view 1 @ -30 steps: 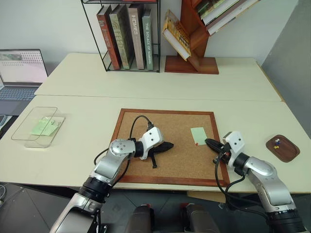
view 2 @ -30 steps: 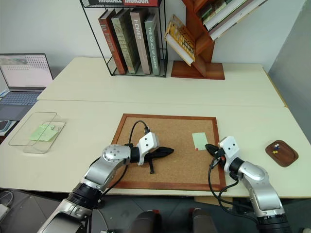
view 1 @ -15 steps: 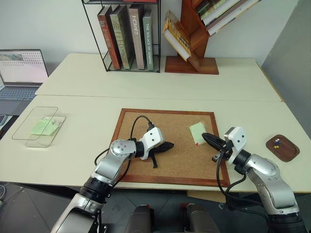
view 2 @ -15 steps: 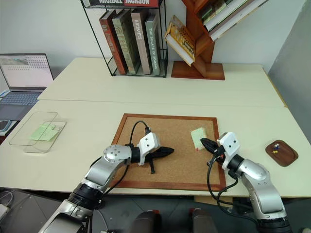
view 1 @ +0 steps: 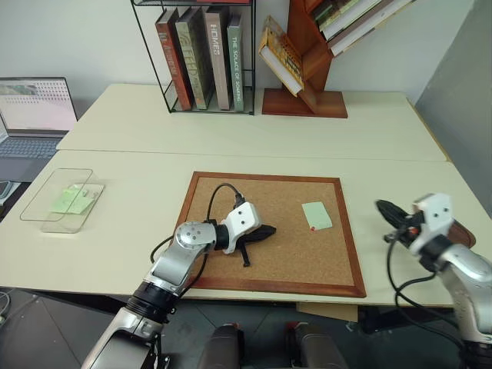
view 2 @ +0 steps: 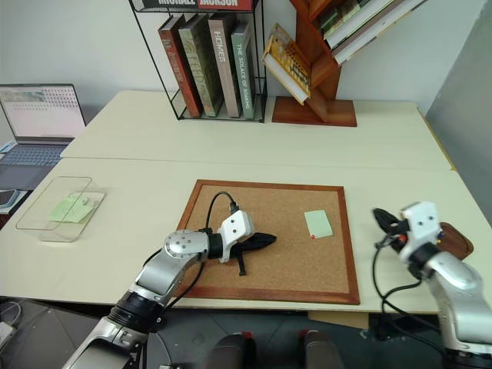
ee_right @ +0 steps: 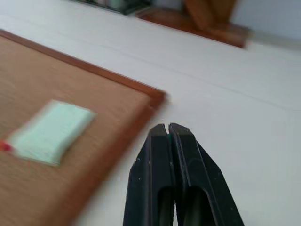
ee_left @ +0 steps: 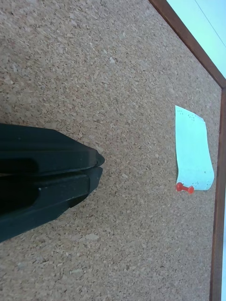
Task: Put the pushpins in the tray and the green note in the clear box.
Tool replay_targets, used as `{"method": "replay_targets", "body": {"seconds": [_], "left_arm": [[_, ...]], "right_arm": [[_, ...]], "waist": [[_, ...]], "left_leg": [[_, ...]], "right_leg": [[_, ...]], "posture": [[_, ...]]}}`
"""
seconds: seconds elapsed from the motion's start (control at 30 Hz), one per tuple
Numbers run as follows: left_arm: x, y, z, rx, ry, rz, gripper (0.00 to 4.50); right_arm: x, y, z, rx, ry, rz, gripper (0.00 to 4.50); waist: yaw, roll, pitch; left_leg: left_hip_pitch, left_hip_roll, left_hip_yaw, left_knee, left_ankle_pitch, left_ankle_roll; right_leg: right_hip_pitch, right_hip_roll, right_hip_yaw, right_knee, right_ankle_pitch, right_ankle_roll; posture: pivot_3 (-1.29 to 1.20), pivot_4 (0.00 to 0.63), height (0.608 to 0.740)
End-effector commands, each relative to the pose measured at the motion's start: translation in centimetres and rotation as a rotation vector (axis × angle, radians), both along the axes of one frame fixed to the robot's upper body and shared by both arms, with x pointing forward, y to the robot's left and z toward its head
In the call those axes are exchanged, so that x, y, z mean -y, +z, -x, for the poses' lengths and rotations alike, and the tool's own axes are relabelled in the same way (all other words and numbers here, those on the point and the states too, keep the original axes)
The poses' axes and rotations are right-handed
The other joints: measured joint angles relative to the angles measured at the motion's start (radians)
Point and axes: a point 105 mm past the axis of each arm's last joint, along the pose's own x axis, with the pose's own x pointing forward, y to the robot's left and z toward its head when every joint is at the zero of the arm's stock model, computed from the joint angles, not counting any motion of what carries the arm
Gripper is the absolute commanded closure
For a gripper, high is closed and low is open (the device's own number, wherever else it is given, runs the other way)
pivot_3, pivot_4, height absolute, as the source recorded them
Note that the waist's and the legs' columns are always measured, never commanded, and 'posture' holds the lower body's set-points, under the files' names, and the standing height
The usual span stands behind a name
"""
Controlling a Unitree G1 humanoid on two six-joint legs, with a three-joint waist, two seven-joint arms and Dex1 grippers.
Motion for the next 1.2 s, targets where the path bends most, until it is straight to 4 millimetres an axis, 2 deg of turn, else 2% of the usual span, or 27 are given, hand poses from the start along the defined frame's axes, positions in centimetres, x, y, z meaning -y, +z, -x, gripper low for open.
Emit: {"method": "replay_targets", "body": {"seconds": [0.03, 0.1, 0.43, 0.67, 0.73, 1.03, 1.1, 1.2], "left_arm": [[-0.6, -2.2, 0.3, -0.056, 0.011, -0.070, 4.50], [-0.7, -2.1, 0.2, -0.054, 0.010, -0.071, 4.50], [-0.7, -2.2, 0.2, -0.049, 0.007, -0.078, 4.50], [-1.0, -2.3, 0.3, -0.046, 0.007, -0.088, 4.50], [-1.0, -2.3, 0.3, -0.044, 0.005, -0.090, 4.50], [-1.0, -2.4, 0.2, -0.039, 0.003, -0.093, 4.50], [-1.0, -2.4, 0.2, -0.039, 0.003, -0.093, 4.50], [-1.0, -2.4, 0.2, -0.040, 0.004, -0.093, 4.50]], "right_arm": [[4.5, 1.3, 0.6, 0.048, -0.158, 0.140, 4.49], [6.1, 0.9, 0.8, 0.028, -0.229, 0.189, 4.49], [9.4, -1.6, 1.3, -0.096, -0.404, 0.238, 4.49], [10.1, -2.0, 1.4, -0.126, -0.459, 0.202, 3.10], [10.1, -1.9, 1.4, -0.124, -0.465, 0.187, 2.58], [10.9, -1.2, 1.5, -0.096, -0.517, 0.158, 0.78], [10.8, -0.3, 1.3, -0.047, -0.517, 0.126, 0.78], [9.7, 1.5, 0.8, 0.035, -0.435, 0.059, 0.78]], "waist": [[-0.001, 0.000, 0.000], [-0.001, 0.001, 0.000], [-0.002, 0.002, -0.001], [-0.003, 0.002, -0.002], [-0.003, 0.002, -0.002], [-0.003, 0.002, -0.002], [-0.003, 0.002, -0.002], [-0.003, 0.003, -0.002]], "left_leg": [[0.000, 0.000, 0.000, 0.000, 0.000, 0.000], [0.001, 0.001, 0.000, 0.000, 0.000, 0.000], [0.000, 0.000, 0.000, 0.000, 0.000, 0.000], [0.000, 0.000, 0.000, 0.000, 0.000, 0.000], [0.000, 0.000, 0.000, 0.000, 0.000, 0.000], [0.000, 0.000, 0.000, 0.000, 0.000, 0.000], [0.000, 0.000, 0.000, 0.000, 0.000, 0.000], [0.000, 0.000, 0.000, 0.000, 0.000, 0.000]], "right_leg": [[0.000, 0.000, 0.000, 0.000, 0.000, 0.000], [0.000, 0.000, 0.000, 0.000, 0.000, 0.000], [0.000, 0.000, 0.000, 0.000, 0.000, 0.000], [0.000, 0.000, 0.000, 0.000, 0.000, 0.000], [0.000, 0.000, 0.000, 0.000, 0.000, 0.000], [0.000, 0.000, 0.000, 0.000, 0.000, 0.000], [0.000, 0.000, 0.000, 0.000, 0.000, 0.000], [0.000, 0.000, 0.000, 0.000, 0.000, 0.000]], "posture": [[0.00, 0.150, 0.740], [0.00, 0.150, 0.740], [0.00, 0.150, 0.740], [0.00, 0.150, 0.740], [0.00, 0.150, 0.740], [0.00, 0.150, 0.740], [0.00, 0.150, 0.740], [0.00, 0.150, 0.740]]}}
